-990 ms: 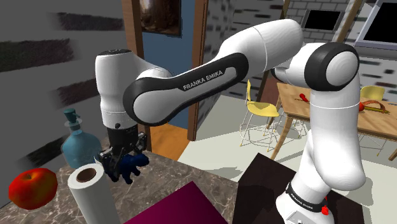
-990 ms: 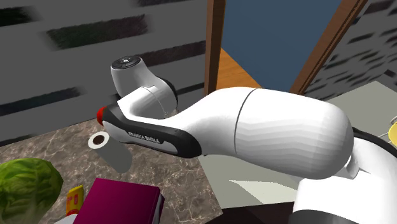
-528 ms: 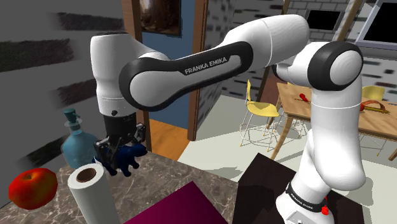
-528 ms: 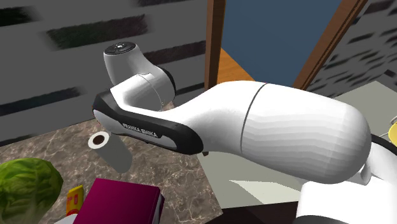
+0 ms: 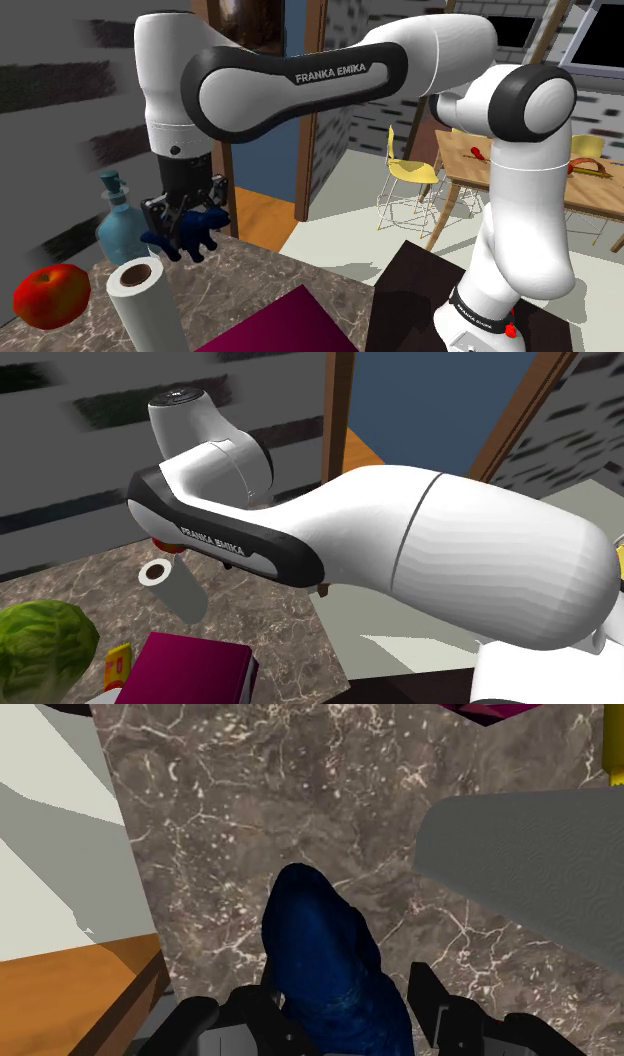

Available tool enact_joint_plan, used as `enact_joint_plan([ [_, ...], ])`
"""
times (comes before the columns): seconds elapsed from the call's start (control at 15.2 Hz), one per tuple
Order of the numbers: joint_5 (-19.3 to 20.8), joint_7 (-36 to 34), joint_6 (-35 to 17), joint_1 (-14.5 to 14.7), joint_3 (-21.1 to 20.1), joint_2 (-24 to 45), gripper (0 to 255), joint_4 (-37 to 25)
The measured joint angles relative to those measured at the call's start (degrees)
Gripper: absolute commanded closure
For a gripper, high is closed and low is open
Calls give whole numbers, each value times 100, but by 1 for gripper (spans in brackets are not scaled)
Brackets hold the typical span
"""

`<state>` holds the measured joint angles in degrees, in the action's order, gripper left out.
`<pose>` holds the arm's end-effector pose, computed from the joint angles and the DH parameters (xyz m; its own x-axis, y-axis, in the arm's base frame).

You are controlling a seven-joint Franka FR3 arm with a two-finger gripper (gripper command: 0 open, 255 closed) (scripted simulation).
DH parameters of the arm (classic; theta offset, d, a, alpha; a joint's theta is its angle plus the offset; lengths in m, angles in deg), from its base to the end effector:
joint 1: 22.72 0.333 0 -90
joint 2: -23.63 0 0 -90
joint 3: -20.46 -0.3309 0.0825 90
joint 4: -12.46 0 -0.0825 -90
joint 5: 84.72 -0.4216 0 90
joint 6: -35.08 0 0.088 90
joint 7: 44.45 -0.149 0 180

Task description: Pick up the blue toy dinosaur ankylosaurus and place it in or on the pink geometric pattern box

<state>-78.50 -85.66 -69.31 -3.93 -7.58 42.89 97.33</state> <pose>0.5158 0.4748 0.4696 0.9954 0.0959 0.0004 0.0957 -0.9932 -0.0661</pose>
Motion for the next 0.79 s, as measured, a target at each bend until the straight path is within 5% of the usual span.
enact_joint_plan([
  [0.79,50,-31,995,135,-22,123,255,-1116],
])
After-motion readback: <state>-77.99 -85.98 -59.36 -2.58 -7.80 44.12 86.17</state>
